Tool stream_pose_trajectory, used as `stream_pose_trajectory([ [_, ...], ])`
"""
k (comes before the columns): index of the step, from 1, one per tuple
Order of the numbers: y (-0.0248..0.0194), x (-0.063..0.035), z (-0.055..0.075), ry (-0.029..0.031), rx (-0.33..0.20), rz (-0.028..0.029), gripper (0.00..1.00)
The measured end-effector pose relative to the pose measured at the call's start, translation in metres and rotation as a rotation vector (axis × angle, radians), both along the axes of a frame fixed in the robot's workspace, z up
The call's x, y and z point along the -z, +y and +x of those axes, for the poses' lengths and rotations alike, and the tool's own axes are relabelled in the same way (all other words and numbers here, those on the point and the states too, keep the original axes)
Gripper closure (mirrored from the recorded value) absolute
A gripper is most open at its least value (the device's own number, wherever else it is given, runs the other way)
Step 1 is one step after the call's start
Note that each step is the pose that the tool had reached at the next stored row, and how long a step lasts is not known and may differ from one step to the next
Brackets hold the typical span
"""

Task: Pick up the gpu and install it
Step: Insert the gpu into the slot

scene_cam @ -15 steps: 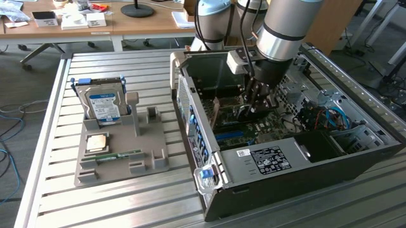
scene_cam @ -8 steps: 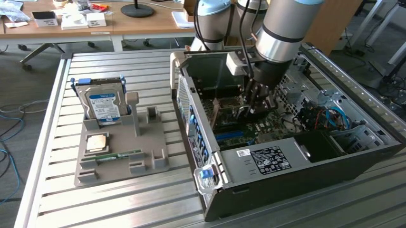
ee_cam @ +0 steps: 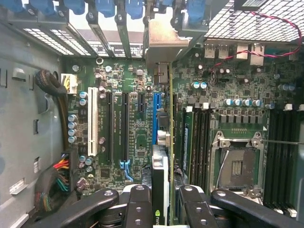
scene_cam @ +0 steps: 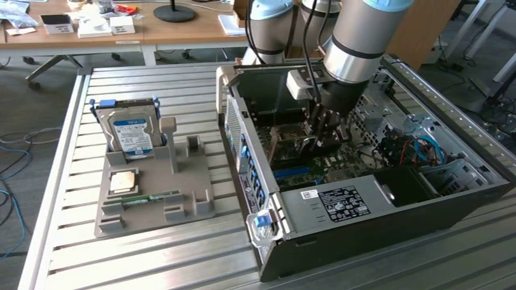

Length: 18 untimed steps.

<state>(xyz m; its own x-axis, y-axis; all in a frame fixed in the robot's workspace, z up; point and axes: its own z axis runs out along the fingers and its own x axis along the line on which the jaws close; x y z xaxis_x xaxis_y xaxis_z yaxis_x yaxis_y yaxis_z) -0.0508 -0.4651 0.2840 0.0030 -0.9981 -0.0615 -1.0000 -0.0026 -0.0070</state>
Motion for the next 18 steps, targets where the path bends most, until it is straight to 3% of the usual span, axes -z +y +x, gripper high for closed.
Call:
stream_pose_trajectory([
  [18, 0.0, 0.0072, -0.0037, -0.0002, 0.0, 0.0002, 0.73],
])
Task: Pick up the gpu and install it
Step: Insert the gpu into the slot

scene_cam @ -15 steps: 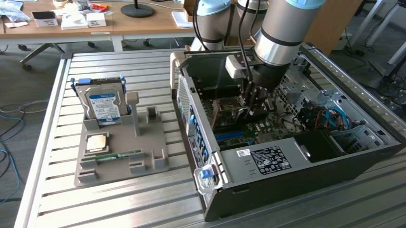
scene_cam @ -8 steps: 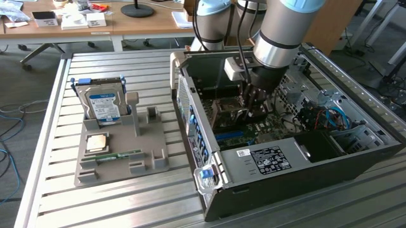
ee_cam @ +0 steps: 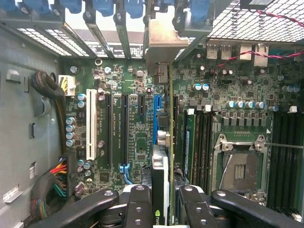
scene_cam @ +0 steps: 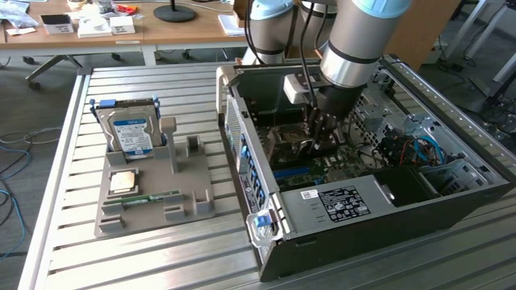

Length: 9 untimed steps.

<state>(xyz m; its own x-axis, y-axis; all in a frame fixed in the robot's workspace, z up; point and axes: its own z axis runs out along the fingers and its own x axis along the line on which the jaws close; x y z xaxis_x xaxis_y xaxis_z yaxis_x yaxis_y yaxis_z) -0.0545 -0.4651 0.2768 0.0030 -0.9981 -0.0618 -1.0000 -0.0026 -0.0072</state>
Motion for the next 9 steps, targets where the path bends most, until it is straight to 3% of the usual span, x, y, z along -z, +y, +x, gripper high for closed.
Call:
stream_pose_trajectory([
  [9, 0.0001, 0.0012, -0.0037, 0.0001, 0.0, -0.0002, 0.73],
])
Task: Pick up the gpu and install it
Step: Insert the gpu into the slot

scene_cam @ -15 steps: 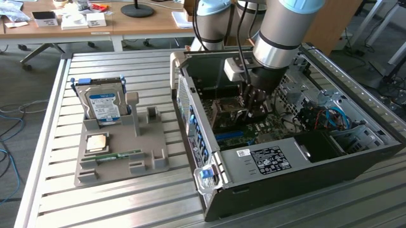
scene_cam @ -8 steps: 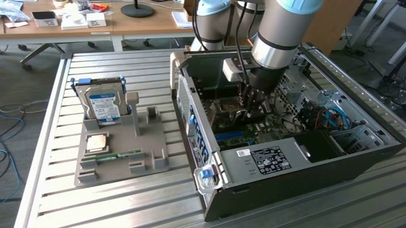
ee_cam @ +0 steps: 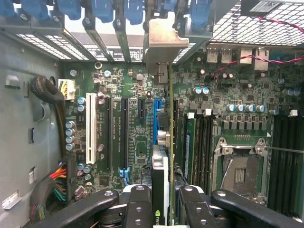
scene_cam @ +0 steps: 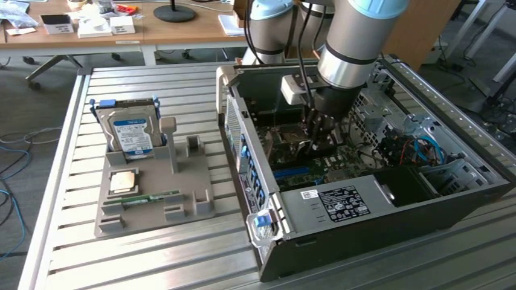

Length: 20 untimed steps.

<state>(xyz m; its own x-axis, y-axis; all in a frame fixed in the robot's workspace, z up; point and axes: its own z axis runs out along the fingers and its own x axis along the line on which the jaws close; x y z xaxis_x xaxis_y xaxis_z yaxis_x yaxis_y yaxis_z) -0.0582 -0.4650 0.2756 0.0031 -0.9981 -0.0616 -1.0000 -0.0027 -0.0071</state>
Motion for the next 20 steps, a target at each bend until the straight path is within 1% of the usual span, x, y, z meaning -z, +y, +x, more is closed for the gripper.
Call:
stream_pose_trajectory([
  [20, -0.0006, 0.0003, -0.005, 0.0, 0.0, 0.0, 0.73],
])
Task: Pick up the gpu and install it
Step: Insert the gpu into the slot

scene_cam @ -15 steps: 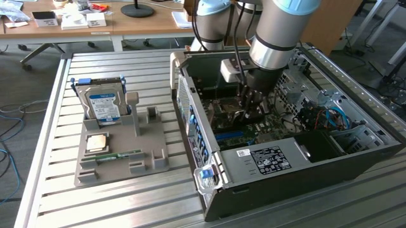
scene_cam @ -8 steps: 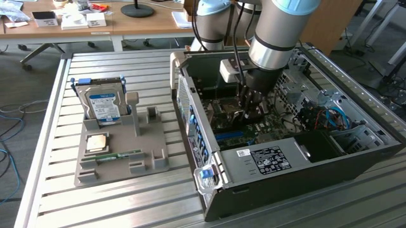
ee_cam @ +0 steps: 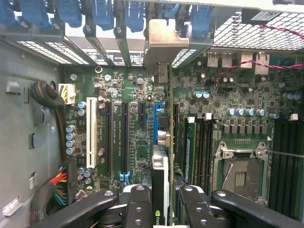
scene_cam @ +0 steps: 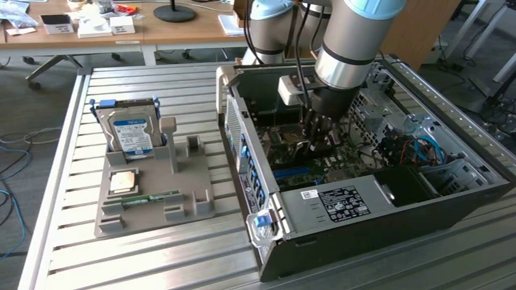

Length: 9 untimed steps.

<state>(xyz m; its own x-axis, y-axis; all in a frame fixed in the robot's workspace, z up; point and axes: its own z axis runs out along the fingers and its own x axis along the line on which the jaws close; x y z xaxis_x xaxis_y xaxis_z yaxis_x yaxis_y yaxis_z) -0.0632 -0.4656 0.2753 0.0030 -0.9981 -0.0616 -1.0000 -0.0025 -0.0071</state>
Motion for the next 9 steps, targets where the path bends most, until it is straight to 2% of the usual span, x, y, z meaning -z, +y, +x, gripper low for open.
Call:
stream_pose_trajectory([
  [9, -0.0005, 0.0014, -0.0006, 0.0001, 0.0, -0.0002, 0.73],
])
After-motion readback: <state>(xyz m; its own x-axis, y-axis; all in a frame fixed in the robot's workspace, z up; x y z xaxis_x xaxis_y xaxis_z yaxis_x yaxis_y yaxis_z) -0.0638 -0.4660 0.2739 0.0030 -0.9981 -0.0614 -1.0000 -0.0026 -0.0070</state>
